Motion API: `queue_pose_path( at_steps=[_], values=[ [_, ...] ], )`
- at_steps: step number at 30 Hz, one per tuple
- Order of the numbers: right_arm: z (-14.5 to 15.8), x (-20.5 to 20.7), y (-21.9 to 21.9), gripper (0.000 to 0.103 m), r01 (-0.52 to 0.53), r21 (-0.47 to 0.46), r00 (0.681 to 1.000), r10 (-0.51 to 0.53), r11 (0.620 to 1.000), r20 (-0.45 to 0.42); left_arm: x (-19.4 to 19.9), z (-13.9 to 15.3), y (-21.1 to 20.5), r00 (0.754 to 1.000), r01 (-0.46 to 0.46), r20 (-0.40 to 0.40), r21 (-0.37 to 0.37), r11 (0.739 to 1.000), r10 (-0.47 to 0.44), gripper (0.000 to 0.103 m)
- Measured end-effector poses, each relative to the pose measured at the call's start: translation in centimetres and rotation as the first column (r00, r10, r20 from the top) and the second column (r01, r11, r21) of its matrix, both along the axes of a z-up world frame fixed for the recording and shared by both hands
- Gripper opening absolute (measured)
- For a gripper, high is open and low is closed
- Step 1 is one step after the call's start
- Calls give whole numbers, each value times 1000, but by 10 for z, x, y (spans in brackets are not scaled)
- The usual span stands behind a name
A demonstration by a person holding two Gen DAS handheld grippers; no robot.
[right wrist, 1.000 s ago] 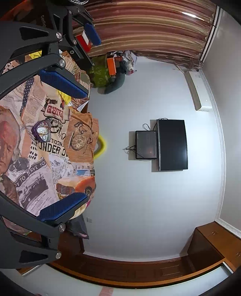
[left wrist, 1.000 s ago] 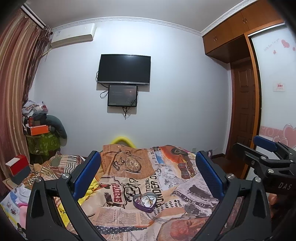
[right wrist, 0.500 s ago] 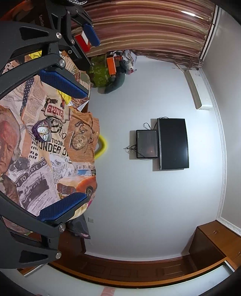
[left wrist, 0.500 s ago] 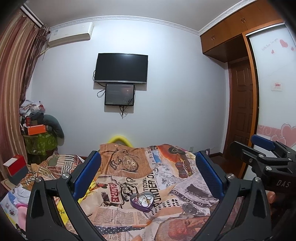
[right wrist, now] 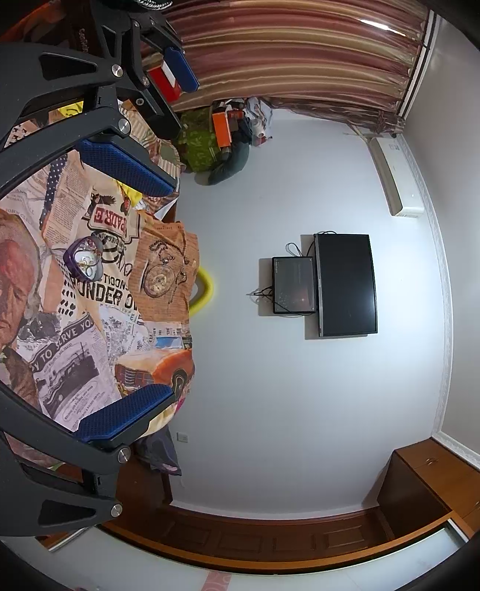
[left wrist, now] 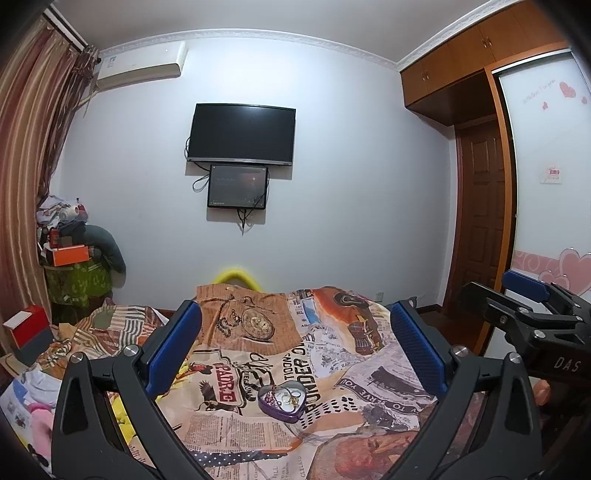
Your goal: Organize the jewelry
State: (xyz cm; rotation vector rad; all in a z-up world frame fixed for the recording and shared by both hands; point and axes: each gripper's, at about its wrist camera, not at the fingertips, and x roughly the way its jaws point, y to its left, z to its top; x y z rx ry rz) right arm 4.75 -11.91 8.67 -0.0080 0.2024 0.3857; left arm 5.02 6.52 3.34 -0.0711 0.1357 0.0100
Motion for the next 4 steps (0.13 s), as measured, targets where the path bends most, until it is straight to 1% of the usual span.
queue_pose_path(
  at_steps=[4],
  values=[
    [-1, 3, 0, 101, 0, 1, 1000, 0, 1000, -11, 3, -2, 4, 1000, 3, -11, -11, 1000, -3, 103]
  ],
)
